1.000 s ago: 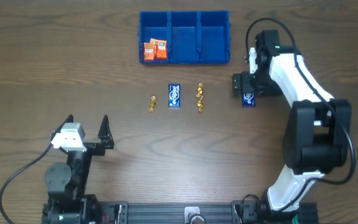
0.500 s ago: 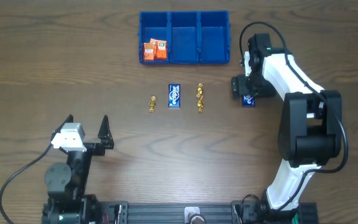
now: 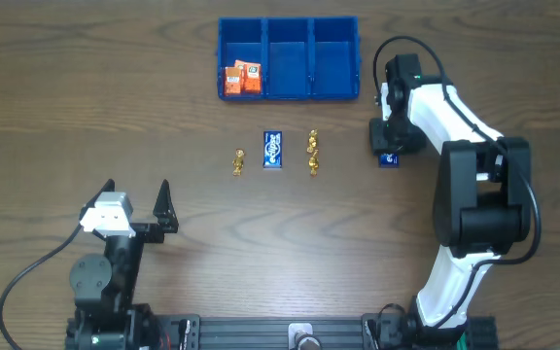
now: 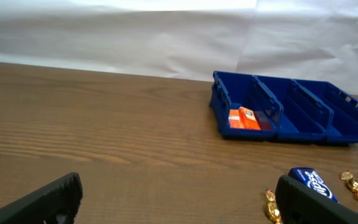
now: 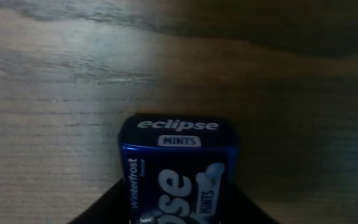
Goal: Sort Candies Into Trays
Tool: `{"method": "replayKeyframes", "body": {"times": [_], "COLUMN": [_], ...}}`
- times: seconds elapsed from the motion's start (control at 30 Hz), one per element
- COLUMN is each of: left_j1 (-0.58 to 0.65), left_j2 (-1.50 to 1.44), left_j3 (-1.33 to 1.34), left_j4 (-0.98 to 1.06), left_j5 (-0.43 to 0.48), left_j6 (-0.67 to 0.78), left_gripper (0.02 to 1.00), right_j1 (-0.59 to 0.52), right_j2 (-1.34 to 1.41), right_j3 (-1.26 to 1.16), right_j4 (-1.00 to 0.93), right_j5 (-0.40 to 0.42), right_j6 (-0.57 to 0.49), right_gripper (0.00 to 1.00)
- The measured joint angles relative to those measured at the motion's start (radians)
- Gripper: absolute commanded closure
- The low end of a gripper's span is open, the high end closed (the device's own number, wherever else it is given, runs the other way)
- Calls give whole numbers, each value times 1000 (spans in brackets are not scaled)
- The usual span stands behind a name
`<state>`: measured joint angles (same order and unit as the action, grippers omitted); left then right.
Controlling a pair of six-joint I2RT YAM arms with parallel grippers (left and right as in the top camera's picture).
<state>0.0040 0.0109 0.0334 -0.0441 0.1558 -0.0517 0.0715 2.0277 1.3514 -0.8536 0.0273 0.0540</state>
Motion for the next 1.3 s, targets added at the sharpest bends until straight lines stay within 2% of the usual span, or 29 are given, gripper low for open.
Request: {"method": "replayKeyframes", "body": {"times": [0.07, 0.3, 0.37, 0.43, 0.57, 0.63, 0.83, 0.93, 1.3], "left_j1": [0, 0, 0, 0, 0, 0, 0, 0, 0], "left_j2": [0, 0, 0, 0, 0, 0, 0, 0, 0], "left_j3": [0, 0, 0, 0, 0, 0, 0, 0, 0], "left_j4": [0, 0, 0, 0, 0, 0, 0, 0, 0], "left_j5": [0, 0, 0, 0, 0, 0, 0, 0, 0], "left_j6": [0, 0, 0, 0, 0, 0, 0, 0, 0], "left_gripper": [20, 23, 20, 20, 20, 20, 20, 20, 20], "right_j1": [0, 35, 56, 90, 170, 213, 322, 354, 377], "right_j2": [0, -25, -53, -91, -150, -152, -16, 95, 248], "right_j3": [3, 66, 161, 358, 659, 736, 764, 762, 752], "right_j4": [2, -116, -201, -264, -253, -203, -30, -9, 58], "right_j5": [0, 8, 19, 41, 82, 102, 144, 149, 185], "right_j6": [3, 14, 31, 69, 147, 178, 238, 255, 276], "right_gripper": [829, 871, 871, 871, 873, 873, 875, 875, 873]}}
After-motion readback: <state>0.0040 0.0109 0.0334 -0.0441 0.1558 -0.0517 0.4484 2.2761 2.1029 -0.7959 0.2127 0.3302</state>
